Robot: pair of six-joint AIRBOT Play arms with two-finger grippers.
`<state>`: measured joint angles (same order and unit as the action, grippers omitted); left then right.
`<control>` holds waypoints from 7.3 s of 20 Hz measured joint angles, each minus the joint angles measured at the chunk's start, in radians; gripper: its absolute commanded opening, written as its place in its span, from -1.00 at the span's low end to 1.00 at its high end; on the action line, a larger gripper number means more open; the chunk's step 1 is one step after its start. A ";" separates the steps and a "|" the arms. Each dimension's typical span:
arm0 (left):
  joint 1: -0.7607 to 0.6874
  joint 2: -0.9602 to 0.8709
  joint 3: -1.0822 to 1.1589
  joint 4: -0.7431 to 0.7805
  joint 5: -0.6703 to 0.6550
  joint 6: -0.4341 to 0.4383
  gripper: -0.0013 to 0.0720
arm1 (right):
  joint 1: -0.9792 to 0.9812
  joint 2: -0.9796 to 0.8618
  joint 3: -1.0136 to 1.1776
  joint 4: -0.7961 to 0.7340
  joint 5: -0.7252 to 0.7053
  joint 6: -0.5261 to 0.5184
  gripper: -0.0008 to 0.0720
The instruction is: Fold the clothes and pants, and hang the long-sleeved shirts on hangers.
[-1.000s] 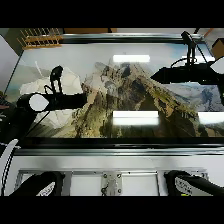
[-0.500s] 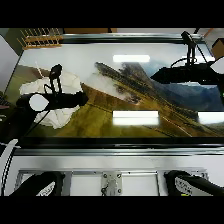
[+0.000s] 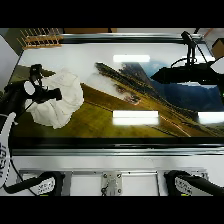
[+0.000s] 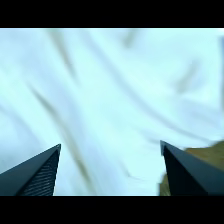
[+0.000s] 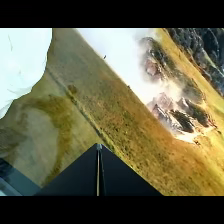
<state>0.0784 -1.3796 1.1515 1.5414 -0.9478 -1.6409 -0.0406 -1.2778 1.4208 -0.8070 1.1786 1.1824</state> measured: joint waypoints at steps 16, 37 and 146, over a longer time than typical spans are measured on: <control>-0.293 -0.086 0.166 -0.025 -0.091 -0.032 -0.91 | 0.000 0.000 0.000 0.000 0.000 -0.001 -0.94; -0.618 0.031 0.259 -0.068 -0.161 -0.068 0.87 | -0.373 0.089 0.008 0.112 0.101 0.015 -0.85; -0.256 -0.086 -0.151 -0.703 -0.207 0.377 0.84 | 0.217 0.328 -0.407 -0.203 0.033 0.248 -0.95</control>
<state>-0.1772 -1.4654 1.0000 0.8379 -1.1545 -1.2644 0.1761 -0.9493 1.0134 -1.0103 1.2114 1.4300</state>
